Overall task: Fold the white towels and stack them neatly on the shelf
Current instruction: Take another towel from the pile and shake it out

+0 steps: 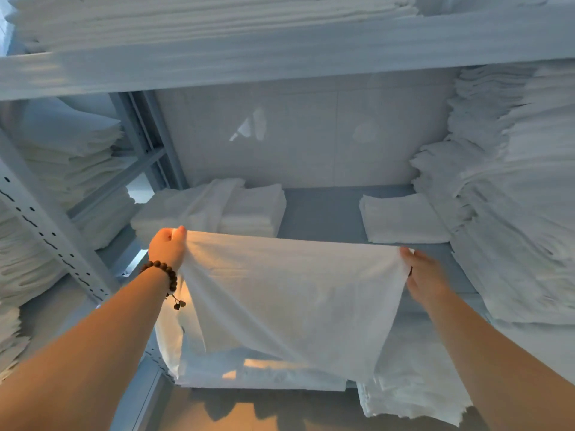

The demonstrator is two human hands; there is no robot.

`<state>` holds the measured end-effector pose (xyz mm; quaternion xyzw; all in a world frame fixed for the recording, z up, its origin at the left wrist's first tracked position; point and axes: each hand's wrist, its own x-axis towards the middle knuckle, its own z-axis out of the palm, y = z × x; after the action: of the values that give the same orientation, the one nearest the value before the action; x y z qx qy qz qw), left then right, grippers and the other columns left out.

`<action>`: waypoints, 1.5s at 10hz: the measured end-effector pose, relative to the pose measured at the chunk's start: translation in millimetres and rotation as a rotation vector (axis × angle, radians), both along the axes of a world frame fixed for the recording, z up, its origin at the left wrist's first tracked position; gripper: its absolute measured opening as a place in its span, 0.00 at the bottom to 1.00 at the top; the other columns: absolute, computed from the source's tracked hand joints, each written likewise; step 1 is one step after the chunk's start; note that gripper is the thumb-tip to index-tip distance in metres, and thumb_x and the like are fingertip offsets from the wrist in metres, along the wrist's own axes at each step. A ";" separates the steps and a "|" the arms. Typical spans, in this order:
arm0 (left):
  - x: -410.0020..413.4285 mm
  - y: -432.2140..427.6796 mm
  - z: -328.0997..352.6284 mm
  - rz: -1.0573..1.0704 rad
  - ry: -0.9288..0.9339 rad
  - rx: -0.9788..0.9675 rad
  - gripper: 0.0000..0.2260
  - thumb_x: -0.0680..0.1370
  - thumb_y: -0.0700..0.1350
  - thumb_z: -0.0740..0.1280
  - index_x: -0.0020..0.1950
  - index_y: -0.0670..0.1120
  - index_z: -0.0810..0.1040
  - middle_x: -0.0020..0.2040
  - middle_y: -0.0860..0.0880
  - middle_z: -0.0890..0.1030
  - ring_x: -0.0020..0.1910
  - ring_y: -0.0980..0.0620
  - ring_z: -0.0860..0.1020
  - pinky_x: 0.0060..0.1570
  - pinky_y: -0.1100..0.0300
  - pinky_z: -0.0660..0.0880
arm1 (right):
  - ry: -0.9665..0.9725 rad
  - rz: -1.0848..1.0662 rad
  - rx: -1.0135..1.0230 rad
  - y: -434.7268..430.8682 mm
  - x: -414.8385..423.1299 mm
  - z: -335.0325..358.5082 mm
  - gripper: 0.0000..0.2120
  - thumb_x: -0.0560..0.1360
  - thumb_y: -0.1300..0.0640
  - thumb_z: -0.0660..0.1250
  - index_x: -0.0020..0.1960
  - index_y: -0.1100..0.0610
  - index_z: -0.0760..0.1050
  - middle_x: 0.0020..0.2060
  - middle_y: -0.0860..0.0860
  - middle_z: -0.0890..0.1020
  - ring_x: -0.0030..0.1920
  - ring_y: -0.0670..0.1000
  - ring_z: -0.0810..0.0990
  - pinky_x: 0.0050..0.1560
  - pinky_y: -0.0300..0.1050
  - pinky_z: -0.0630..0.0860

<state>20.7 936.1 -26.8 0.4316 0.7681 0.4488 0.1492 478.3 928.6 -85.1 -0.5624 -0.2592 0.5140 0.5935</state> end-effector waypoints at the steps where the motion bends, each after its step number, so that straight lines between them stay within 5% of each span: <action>1: 10.5 5.3 -8.8 0.041 -0.096 -0.154 0.17 0.78 0.51 0.59 0.42 0.37 0.75 0.39 0.41 0.75 0.40 0.42 0.73 0.40 0.52 0.69 | -0.225 -0.061 -0.063 1.1 7.4 3.6 0.11 0.79 0.57 0.62 0.59 0.60 0.76 0.49 0.59 0.79 0.44 0.56 0.77 0.50 0.52 0.74; 2: 19.5 8.3 -16.6 0.094 -0.092 -0.418 0.19 0.79 0.50 0.58 0.54 0.34 0.76 0.43 0.36 0.75 0.45 0.40 0.75 0.48 0.52 0.71 | -0.595 -0.088 -0.232 -1.6 14.1 0.7 0.16 0.78 0.51 0.62 0.56 0.63 0.76 0.48 0.60 0.78 0.49 0.59 0.77 0.49 0.49 0.71; 3: 33.2 4.1 -32.4 0.058 -0.162 -0.515 0.19 0.79 0.49 0.57 0.58 0.34 0.75 0.39 0.41 0.73 0.40 0.43 0.75 0.35 0.56 0.70 | -0.673 -0.016 -0.344 -5.9 21.8 -7.8 0.21 0.80 0.48 0.58 0.60 0.64 0.74 0.57 0.63 0.78 0.59 0.60 0.76 0.58 0.47 0.70; 4: 47.0 -3.3 -47.8 0.035 -0.277 -0.563 0.22 0.80 0.54 0.57 0.57 0.35 0.74 0.43 0.42 0.75 0.38 0.44 0.75 0.35 0.55 0.71 | -0.607 0.079 -0.350 -9.1 28.8 -17.5 0.18 0.76 0.48 0.64 0.58 0.61 0.77 0.56 0.60 0.81 0.58 0.59 0.79 0.61 0.53 0.75; 5: 78.1 -9.4 -55.3 0.026 -0.702 -0.359 0.15 0.75 0.50 0.69 0.48 0.37 0.76 0.42 0.40 0.79 0.41 0.43 0.80 0.51 0.46 0.78 | -0.425 0.104 -0.303 -12.1 17.9 -20.1 0.10 0.75 0.52 0.67 0.52 0.56 0.79 0.57 0.58 0.81 0.57 0.58 0.80 0.60 0.54 0.77; 6: 115.9 -15.6 -59.8 -0.111 -0.818 -0.258 0.08 0.73 0.42 0.72 0.42 0.38 0.78 0.46 0.37 0.82 0.46 0.42 0.82 0.51 0.47 0.79 | -0.109 0.041 -0.232 -16.4 -14.2 -10.5 0.05 0.76 0.63 0.65 0.42 0.56 0.75 0.49 0.56 0.82 0.47 0.54 0.82 0.50 0.47 0.81; 7: 154.1 -25.1 -55.8 -0.207 -0.825 -0.195 0.04 0.74 0.40 0.71 0.43 0.39 0.79 0.44 0.39 0.83 0.41 0.44 0.82 0.41 0.54 0.80 | 0.118 0.026 -0.156 -25.1 -50.1 -0.7 0.07 0.76 0.72 0.62 0.41 0.64 0.74 0.32 0.55 0.80 0.26 0.46 0.80 0.25 0.36 0.77; 9: 199.9 -44.3 -42.7 -0.333 -0.708 -0.115 0.06 0.75 0.42 0.70 0.38 0.43 0.80 0.41 0.39 0.81 0.41 0.45 0.80 0.49 0.51 0.80 | 0.007 0.033 0.003 -39.4 -105.4 16.0 0.06 0.71 0.68 0.71 0.47 0.65 0.78 0.36 0.56 0.80 0.35 0.51 0.78 0.45 0.46 0.77; 10: 211.3 -52.6 -36.6 -0.401 -0.605 -0.049 0.07 0.74 0.43 0.70 0.40 0.40 0.82 0.40 0.37 0.82 0.39 0.45 0.80 0.49 0.46 0.80 | -0.188 0.041 0.087 -45.9 -121.9 23.9 0.06 0.69 0.64 0.73 0.40 0.54 0.79 0.33 0.48 0.81 0.31 0.42 0.79 0.31 0.31 0.73; 12: 215.1 -61.1 -29.7 -0.406 -0.519 -0.014 0.04 0.73 0.45 0.71 0.42 0.44 0.83 0.38 0.45 0.84 0.42 0.46 0.83 0.50 0.48 0.80 | -0.440 0.166 0.252 -56.5 -143.0 23.6 0.07 0.75 0.65 0.65 0.48 0.56 0.80 0.38 0.38 0.80 0.38 0.33 0.79 0.39 0.23 0.72; 13: 213.8 -62.4 -27.3 -0.421 -0.474 0.008 0.05 0.72 0.50 0.73 0.38 0.51 0.80 0.36 0.51 0.83 0.40 0.52 0.82 0.46 0.56 0.80 | -0.467 0.200 0.233 -59.6 -149.7 23.8 0.12 0.78 0.62 0.60 0.58 0.58 0.78 0.46 0.43 0.80 0.48 0.40 0.79 0.46 0.27 0.72; 14: 209.0 -63.1 -25.5 -0.432 -0.356 0.035 0.07 0.69 0.52 0.75 0.37 0.55 0.77 0.34 0.57 0.82 0.36 0.62 0.80 0.37 0.68 0.75 | -0.180 0.226 0.169 -62.5 -152.2 31.7 0.14 0.77 0.64 0.58 0.53 0.56 0.81 0.50 0.54 0.84 0.52 0.50 0.82 0.54 0.40 0.78; 15: 200.5 -60.2 -25.8 -0.463 -0.304 0.048 0.07 0.71 0.50 0.74 0.41 0.49 0.80 0.36 0.54 0.83 0.37 0.60 0.81 0.38 0.67 0.75 | -0.005 0.247 0.171 -65.7 -148.6 38.8 0.12 0.76 0.61 0.61 0.42 0.53 0.82 0.41 0.52 0.86 0.45 0.47 0.84 0.44 0.37 0.81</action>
<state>221.2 875.9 -52.5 0.5267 0.6070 0.4805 0.3512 329.8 862.8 -46.3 -0.4749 -0.3708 0.5576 0.5711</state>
